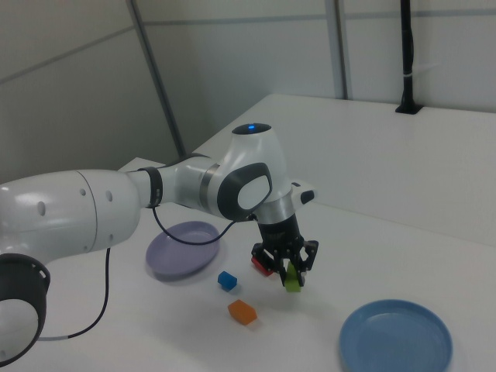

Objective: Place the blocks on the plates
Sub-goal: 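Lift the green block, carry it over the blue plate, release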

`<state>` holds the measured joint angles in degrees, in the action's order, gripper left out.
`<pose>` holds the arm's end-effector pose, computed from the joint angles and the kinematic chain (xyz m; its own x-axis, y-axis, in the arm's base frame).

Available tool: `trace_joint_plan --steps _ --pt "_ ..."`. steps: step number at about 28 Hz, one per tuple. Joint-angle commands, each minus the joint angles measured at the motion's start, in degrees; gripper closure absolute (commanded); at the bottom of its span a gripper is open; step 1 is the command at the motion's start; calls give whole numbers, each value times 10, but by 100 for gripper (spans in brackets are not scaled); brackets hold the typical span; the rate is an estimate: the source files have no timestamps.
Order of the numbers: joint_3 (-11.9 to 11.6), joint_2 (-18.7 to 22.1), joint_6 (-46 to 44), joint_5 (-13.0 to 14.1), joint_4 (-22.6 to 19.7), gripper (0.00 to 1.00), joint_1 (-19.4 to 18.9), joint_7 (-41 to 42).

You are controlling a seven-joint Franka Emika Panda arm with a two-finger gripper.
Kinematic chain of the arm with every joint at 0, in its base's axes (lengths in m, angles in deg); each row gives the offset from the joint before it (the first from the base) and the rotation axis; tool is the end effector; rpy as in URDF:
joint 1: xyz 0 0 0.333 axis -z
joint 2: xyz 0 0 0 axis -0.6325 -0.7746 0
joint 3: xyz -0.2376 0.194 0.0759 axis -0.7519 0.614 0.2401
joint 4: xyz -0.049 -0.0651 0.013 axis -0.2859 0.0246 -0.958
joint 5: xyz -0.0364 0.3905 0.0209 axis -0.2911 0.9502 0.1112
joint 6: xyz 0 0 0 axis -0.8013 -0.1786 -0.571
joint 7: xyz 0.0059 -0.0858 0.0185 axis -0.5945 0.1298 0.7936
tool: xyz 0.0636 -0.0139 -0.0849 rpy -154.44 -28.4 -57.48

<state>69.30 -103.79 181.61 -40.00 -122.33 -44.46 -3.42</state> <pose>0.6833 -0.0550 0.3761 0.9192 0.3882 -0.0669 0.3927 -0.9164 0.0774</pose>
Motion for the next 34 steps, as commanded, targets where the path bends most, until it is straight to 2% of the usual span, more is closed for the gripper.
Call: trace_joint_plan --steps 1,6,7,13,16,23,27,28,29,34 --pt "-5 11 9 14 -4 100 32 -14" --pt "-5 8 17 15 -4 100 83 -16" --pt "-5 6 18 19 -3 100 106 -15" --pt "-3 1 50 37 18 100 179 -6" --pt "-3 -10 67 34 18 100 191 -4" --pt "1 -29 86 31 16 100 189 -9" --pt "1 -33 86 38 15 90 186 -13" --pt "1 -33 86 39 15 84 186 -14" --pt "1 -33 86 41 15 70 188 -14" --pt "1 -33 85 40 15 63 189 -14"
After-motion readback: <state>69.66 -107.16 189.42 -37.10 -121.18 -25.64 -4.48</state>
